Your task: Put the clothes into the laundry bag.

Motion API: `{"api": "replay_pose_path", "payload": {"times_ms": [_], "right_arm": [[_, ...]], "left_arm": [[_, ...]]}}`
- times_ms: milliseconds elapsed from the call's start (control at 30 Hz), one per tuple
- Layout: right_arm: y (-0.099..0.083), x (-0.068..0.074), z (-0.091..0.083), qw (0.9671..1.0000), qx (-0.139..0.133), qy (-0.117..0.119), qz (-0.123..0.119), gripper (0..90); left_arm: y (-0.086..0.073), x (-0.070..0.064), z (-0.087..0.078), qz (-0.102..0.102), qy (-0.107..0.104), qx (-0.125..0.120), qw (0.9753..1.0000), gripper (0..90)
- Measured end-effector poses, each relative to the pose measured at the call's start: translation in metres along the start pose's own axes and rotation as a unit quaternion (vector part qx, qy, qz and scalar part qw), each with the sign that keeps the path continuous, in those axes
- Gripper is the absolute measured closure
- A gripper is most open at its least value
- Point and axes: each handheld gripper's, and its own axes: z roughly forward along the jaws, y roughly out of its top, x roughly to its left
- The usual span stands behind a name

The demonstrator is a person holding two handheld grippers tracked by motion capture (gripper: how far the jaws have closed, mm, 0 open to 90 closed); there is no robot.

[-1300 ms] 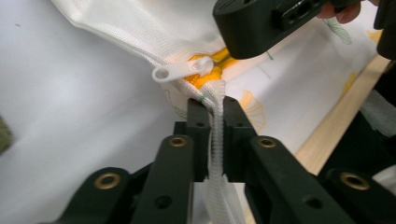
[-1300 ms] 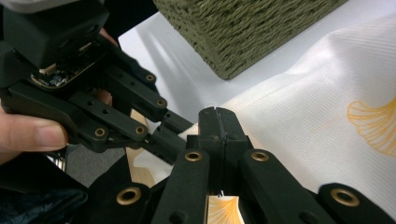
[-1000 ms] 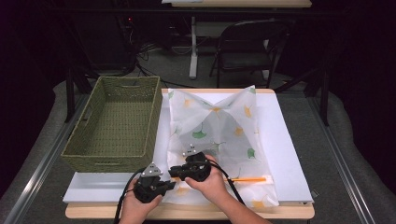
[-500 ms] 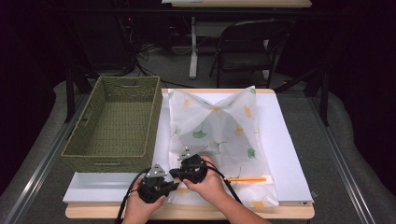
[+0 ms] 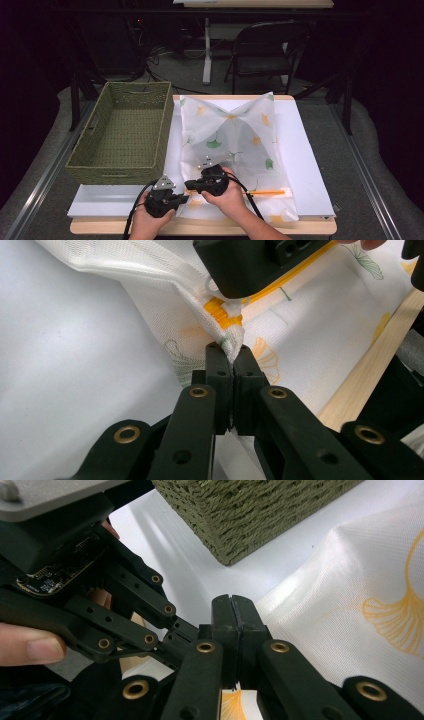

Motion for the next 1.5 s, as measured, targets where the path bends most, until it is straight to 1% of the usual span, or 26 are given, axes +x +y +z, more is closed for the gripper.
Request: {"api": "replay_pose_path", "payload": {"times_ms": [100, 200, 300, 333, 367, 400, 433, 500, 533, 567, 633, 700, 733, 833, 900, 933, 1000, 1033, 1067, 1133, 1167, 1200, 1267, 1333, 1400, 1500], "right_arm": [[-0.002, -0.003, -0.001, 0.9999, 0.0, 0.009, 0.013, 89.8], [-0.003, -0.004, -0.003, 0.9999, 0.0, 0.01, 0.014, 90.0], [-0.002, -0.003, -0.005, 0.9998, -0.007, 0.01, 0.013, 90.0], [-0.002, -0.003, -0.005, 0.9998, -0.009, 0.011, 0.014, 90.0], [-0.002, -0.003, -0.006, 0.9998, -0.013, 0.009, 0.013, 90.0], [-0.002, -0.003, -0.006, 0.9998, -0.016, 0.008, 0.012, 90.0], [-0.002, -0.004, -0.007, 0.9997, -0.015, 0.008, 0.015, 90.0], [-0.002, -0.004, -0.007, 0.9997, -0.016, 0.009, 0.016, 90.0], [-0.002, -0.004, -0.007, 0.9997, -0.018, 0.009, 0.016, 90.0], [-0.002, -0.004, -0.008, 0.9996, -0.02, 0.009, 0.016, 90.0], [-0.002, -0.003, -0.009, 0.9995, -0.023, 0.012, 0.018, 90.0], [-0.002, -0.002, -0.009, 0.9994, -0.026, 0.013, 0.018, 90.0], [-0.003, -0.001, -0.009, 0.9995, -0.026, 0.011, 0.015, 90.0], [-0.004, -0.001, -0.011, 0.9996, -0.024, 0.009, 0.015, 90.0], [-0.005, -0.002, -0.012, 0.9995, -0.024, 0.009, 0.017, 90.0], [-0.007, -0.003, -0.013, 0.9994, -0.022, 0.013, 0.024, 90.0], [-0.01, -0.004, -0.014, 0.9993, -0.02, 0.017, 0.028, 89.9], [-0.01, -0.004, -0.014, 0.9993, -0.02, 0.017, 0.028, 89.9], [-0.011, -0.005, -0.014, 0.9993, -0.011, 0.021, 0.03, 89.2], [-0.012, -0.006, -0.014, 0.9991, -0.01, 0.025, 0.034, 87.4], [-0.013, -0.008, -0.012, 0.9984, -0.006, 0.038, 0.041, 84.0], [-0.013, -0.008, -0.011, 0.9981, -0.007, 0.042, 0.045, 83.4], [-0.013, -0.009, -0.009, 0.9977, -0.008, 0.046, 0.049, 83.0], [-0.013, -0.01, -0.007, 0.9975, -0.008, 0.047, 0.052, 81.8], [-0.013, -0.011, -0.005, 0.9972, -0.01, 0.047, 0.058, 78.2], [-0.013, -0.013, -0.003, 0.9957, -0.012, 0.053, 0.075, 75.7]], "left_arm": [[-0.001, 0.0, 0.0, -0.005, -0.001, 0.001, 1.0, 88.7], [-0.001, 0.001, 0.0, -0.002, -0.002, 0.003, 1.0, 88.7], [-0.002, 0.002, 0.001, -0.008, -0.011, 0.002, 0.9999, 87.0], [-0.002, 0.002, 0.002, -0.014, -0.016, 0.002, 0.9998, 84.0], [-0.002, 0.003, 0.002, -0.017, -0.021, 0.002, 0.9996, 78.6], [-0.002, 0.003, 0.001, -0.022, -0.02, 0.0, 0.9996, 72.7], [-0.001, 0.003, -0.001, -0.024, -0.021, -0.004, 0.9995, 69.6], [0.001, 0.005, -0.006, -0.031, -0.03, -0.01, 0.999, 65.8], [0.001, 0.005, -0.006, -0.031, -0.03, -0.01, 0.999, 64.2], [0.003, 0.006, -0.009, -0.036, -0.033, -0.016, 0.9987, 64.0], [0.004, 0.009, -0.009, -0.038, -0.038, -0.014, 0.9985, 66.4], [0.004, 0.009, -0.009, -0.039, -0.037, -0.015, 0.9985, 75.2], [0.004, 0.009, -0.008, -0.038, -0.033, -0.013, 0.9986, 79.3], [0.003, 0.008, -0.009, -0.036, -0.02, -0.018, 0.999, 84.9], [0.003, 0.008, -0.01, -0.035, -0.018, -0.018, 0.9991, 85.6], [0.003, 0.008, -0.011, -0.033, -0.015, -0.019, 0.9992, 86.3], [0.003, 0.008, -0.012, -0.027, -0.007, -0.021, 0.9994, 86.8], [0.003, 0.008, -0.012, -0.027, -0.007, -0.021, 0.9994, 86.9], [0.003, 0.008, -0.013, -0.018, -0.002, -0.021, 0.9996, 87.0], [0.002, 0.008, -0.013, -0.02, -0.003, -0.023, 0.9995, 87.1], [0.002, 0.008, -0.014, -0.018, -0.001, -0.022, 0.9996, 87.1], [0.002, 0.008, -0.014, -0.019, 0.0, -0.022, 0.9996, 87.1], [0.001, 0.008, -0.014, -0.021, -0.002, -0.024, 0.9995, 87.1], [0.002, 0.008, -0.014, -0.016, 0.0, -0.025, 0.9996, 87.2], [0.002, 0.007, -0.015, -0.016, -0.003, -0.025, 0.9996, 87.2], [0.002, 0.007, -0.016, -0.013, -0.005, -0.028, 0.9995, 87.2]]}}
